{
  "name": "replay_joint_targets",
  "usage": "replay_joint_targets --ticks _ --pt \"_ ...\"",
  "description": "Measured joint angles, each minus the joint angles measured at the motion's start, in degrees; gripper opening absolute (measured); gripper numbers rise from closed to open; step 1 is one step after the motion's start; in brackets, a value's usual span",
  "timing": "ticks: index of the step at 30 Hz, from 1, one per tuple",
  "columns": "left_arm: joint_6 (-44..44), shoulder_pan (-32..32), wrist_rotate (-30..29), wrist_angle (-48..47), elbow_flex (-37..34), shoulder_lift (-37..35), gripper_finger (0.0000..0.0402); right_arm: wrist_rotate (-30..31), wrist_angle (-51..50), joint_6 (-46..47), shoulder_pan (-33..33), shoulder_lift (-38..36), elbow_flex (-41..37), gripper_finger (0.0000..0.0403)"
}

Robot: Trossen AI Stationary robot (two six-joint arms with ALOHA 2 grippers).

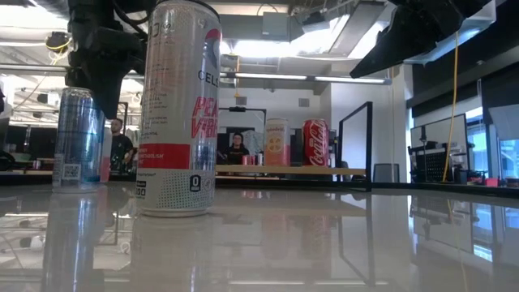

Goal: Place canned beverage on shelf
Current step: Adjust the top blue soda can, then put the bottom blue soda can on the shelf

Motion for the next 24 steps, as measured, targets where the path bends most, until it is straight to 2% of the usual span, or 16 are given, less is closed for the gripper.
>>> replay_joint_targets --ticks 8,12,16,19,24 --pt "3.4 0.0 -1.0 -0.3 1.2 0.0 0.0233 0.0 0.1 0.0 0.0 0.0 0.0 0.0353" --pt "8.5 0.0 -2.8 -1.2 6.5 0.0 0.0233 0.0 0.1 0.0 0.0 0.0 0.0 0.0353" --pt "17.4 -0.2 -2.8 -0.7 13.9 0.0 0.0233 0.0 0.1 0.0 0.0 0.0 0.0 0.0353" --pt "22.9 -2.6 -4.0 2.8 17.3 0.0 0.0233 0.0 0.4 0.0 0.0 0.0 0.0 0.0353" --pt "26.9 -6.7 -7.0 16.3 16.2 1.0 0.0234 -1.8 1.2 -0.1 0.0 0.0 0.0 0.0353"
